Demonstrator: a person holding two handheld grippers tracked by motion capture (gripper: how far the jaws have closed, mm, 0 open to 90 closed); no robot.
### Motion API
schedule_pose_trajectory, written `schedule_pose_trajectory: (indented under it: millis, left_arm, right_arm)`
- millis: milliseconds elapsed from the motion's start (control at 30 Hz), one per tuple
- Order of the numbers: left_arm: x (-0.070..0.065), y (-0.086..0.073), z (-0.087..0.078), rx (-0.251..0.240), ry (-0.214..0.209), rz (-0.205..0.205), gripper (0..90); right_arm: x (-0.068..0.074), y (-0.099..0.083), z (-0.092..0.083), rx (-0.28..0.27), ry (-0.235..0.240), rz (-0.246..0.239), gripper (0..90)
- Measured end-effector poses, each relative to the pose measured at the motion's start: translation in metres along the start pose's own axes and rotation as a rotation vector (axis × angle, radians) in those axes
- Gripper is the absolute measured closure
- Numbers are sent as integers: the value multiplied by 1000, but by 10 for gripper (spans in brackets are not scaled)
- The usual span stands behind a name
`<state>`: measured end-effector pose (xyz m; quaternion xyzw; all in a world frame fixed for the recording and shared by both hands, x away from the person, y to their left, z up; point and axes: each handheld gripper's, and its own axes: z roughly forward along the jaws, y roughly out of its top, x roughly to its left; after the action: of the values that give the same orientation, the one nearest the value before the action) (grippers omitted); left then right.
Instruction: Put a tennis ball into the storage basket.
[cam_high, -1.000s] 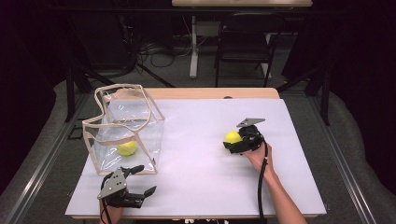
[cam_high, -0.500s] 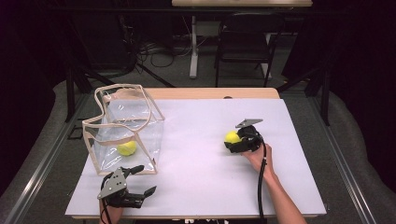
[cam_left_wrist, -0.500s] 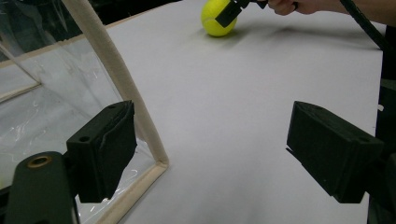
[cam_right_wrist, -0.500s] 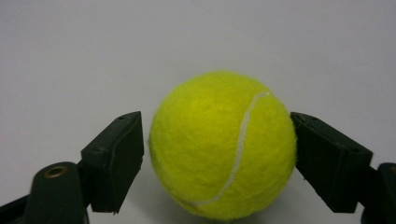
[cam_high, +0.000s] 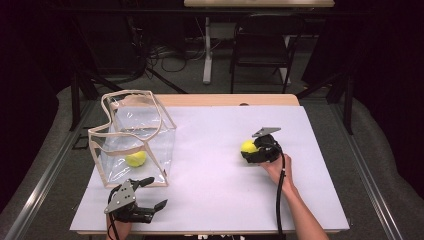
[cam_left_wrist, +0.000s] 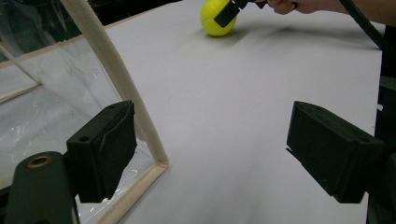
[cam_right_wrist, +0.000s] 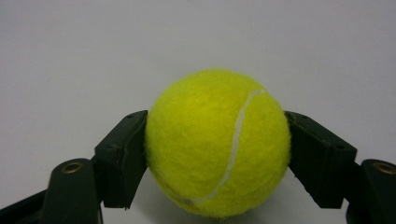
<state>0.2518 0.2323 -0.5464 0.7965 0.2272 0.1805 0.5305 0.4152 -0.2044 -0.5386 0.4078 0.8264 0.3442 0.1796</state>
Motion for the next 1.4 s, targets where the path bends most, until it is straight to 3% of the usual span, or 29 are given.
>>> schedule_pose_trajectory:
  millis: [300, 1400]
  left_arm:
    - [-1, 0, 0, 2, 1, 5, 158]
    - [-1, 0, -1, -1, 8, 4, 158]
  right_arm:
    - [2, 4, -9, -19, -18, -17, 258]
    - [16, 26, -39, -76, -8, -69, 259]
